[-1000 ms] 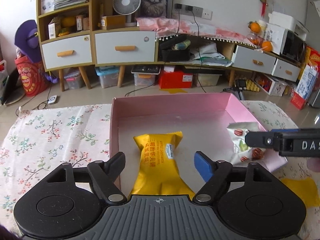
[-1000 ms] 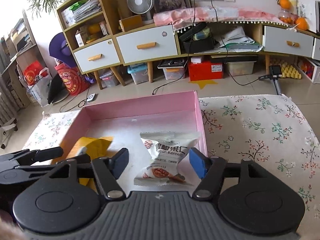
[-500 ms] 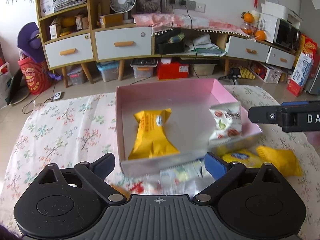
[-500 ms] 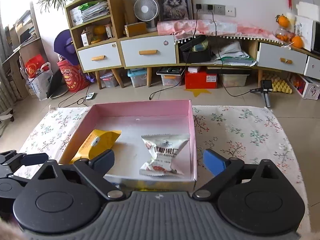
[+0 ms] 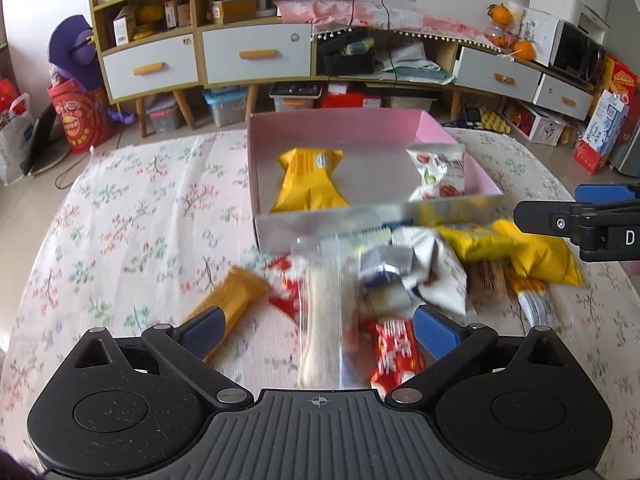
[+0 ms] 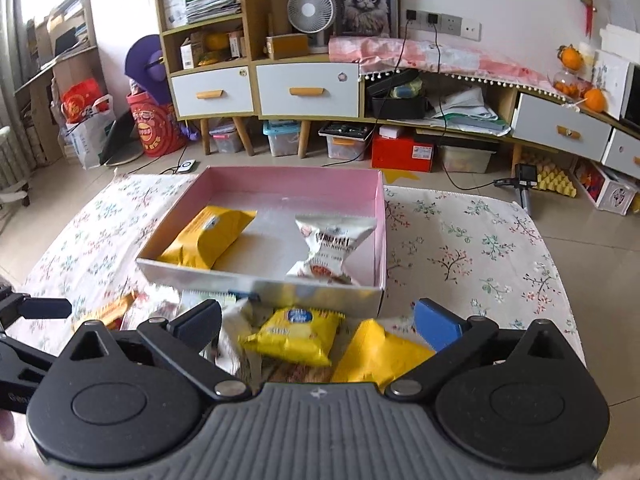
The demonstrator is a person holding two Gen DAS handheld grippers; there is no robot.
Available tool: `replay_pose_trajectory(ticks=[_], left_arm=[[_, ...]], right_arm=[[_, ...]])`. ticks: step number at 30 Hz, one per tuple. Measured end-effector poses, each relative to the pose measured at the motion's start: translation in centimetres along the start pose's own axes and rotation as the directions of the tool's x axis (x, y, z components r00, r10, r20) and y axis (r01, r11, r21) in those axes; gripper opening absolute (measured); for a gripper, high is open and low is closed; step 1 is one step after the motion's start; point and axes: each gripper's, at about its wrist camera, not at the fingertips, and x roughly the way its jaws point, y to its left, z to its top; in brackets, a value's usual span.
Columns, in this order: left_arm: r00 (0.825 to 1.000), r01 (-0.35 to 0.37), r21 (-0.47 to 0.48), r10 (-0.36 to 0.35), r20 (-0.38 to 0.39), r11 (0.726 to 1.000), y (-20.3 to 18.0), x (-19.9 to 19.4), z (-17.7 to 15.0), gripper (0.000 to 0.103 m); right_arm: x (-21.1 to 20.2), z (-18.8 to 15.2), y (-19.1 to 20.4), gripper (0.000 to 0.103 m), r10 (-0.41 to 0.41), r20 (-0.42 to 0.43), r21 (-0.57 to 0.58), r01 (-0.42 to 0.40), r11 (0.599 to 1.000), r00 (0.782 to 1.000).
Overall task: Organize snacks
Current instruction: 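Withdraw both grippers from the box back over the snack pile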
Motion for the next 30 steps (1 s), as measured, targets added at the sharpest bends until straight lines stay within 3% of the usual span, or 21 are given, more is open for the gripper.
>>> replay_pose_trajectory(ticks=[9,17,25,30], left_arm=[[0.998,0.055,0.002,-0.055,-0.004,0.998,-0.2,-1.3,-3.7,0.101],[0.995,0.101,0.034,-0.101,-0.015,0.994,-0.9,-1.3,-6.0,0.101],[0.986,0.150,0.089,-0.142,-0.093,0.985,-2.0,-0.4,-7.7,0.099],[0.982,0.161,0.099,-0.149,-0.118,0.982,-2.0,-0.1,-8.1,0.088]], right_arm=[[-0.6,-3.6,-1.7,0.103,0.018,0.013,-0.036,-0.018,0.999,1.000],[1.2,-6.4,-4.5,0.103,-0.029,-0.065,-0.010,0.028,1.000,0.997],[2.9,-7.5,-5.2,0.103,-0.018,-0.122,0.069,0.026,0.997,0.992],[3.7,-7.4,-3.7,0.103,-0.042,-0.125,0.050,0.048,0.998,0.991]])
